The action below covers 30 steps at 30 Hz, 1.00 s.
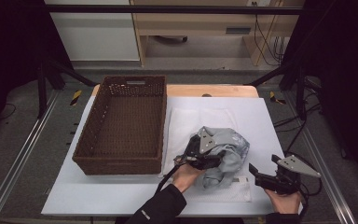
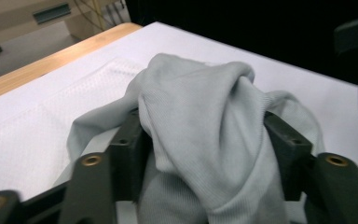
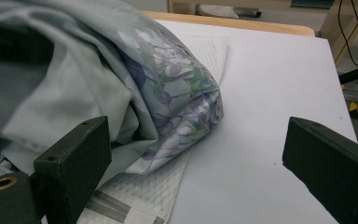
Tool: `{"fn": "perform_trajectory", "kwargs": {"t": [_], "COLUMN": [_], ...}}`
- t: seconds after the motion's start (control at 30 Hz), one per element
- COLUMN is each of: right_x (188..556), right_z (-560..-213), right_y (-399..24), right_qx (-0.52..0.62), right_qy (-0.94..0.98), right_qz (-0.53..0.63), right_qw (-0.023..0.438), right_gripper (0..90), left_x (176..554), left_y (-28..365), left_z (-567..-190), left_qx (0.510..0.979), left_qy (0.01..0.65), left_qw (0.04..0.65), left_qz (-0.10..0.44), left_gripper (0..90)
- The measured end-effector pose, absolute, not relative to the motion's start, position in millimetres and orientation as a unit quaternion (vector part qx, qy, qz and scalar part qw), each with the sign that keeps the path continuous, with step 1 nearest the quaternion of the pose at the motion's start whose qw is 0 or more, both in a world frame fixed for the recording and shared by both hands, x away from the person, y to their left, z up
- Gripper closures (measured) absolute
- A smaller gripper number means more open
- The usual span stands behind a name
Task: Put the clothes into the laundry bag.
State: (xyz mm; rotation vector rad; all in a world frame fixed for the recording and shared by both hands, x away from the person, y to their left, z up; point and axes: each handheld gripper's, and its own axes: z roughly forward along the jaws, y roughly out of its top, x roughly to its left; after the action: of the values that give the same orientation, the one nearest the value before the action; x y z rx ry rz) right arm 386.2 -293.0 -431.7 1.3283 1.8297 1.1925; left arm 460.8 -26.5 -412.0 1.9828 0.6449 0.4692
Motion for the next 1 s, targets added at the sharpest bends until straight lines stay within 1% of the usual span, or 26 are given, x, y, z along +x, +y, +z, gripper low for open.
{"fn": "perform_trajectory", "kwargs": {"t": [0.07,0.17,0.3,0.37,0.4,0.47,0.67,0.73,0.8,0.87,0.93,0.97,1.0], "right_x": [386,385,382,381,380,380,395,407,418,428,439,439,447], "right_z": [-432,-430,-423,-420,-414,-410,-397,-397,-402,-411,-425,-425,-441], "right_y": [-292,-291,-287,-285,-278,-269,-225,-205,-188,-175,-165,-165,-158], "right_qx": [0.496,0.492,0.483,0.479,0.469,0.459,0.423,0.416,0.414,0.416,0.427,0.427,0.436], "right_qy": [0.687,0.687,0.686,0.686,0.69,0.696,0.716,0.728,0.739,0.748,0.759,0.759,0.77], "right_qz": [0.446,0.45,0.459,0.465,0.474,0.475,0.494,0.484,0.471,0.458,0.435,0.435,0.408], "right_qw": [0.288,0.288,0.291,0.289,0.283,0.281,0.255,0.251,0.246,0.24,0.229,0.229,0.226], "right_gripper": [8.0,7.3,5.3,4.7,3.2,1.9,1.5,1.7,2.0,2.0,2.0,2.0,3.1], "left_x": [456,450,432,428,418,408,398,395,393,390,387,387,386], "left_y": [-20,-13,12,18,30,42,66,72,76,80,84,84,86], "left_z": [-410,-403,-377,-373,-372,-378,-416,-430,-441,-452,-462,-462,-467], "left_qx": [0.816,0.814,0.802,0.801,0.8,0.804,0.829,0.836,0.842,0.849,0.854,0.854,0.857], "left_qy": [0.266,0.265,0.269,0.271,0.268,0.266,0.285,0.288,0.288,0.287,0.285,0.285,0.285], "left_qw": [0.473,0.475,0.491,0.495,0.497,0.493,0.451,0.442,0.433,0.422,0.415,0.415,0.408], "left_qz": [0.2,0.205,0.207,0.202,0.202,0.198,0.17,0.155,0.145,0.136,0.135,0.135,0.132], "left_gripper": [33.8,29.7,31.0,34.3,37.7,43.7,54.5,61.2,68.3,72.4,74.2,76.0,77.1]}}
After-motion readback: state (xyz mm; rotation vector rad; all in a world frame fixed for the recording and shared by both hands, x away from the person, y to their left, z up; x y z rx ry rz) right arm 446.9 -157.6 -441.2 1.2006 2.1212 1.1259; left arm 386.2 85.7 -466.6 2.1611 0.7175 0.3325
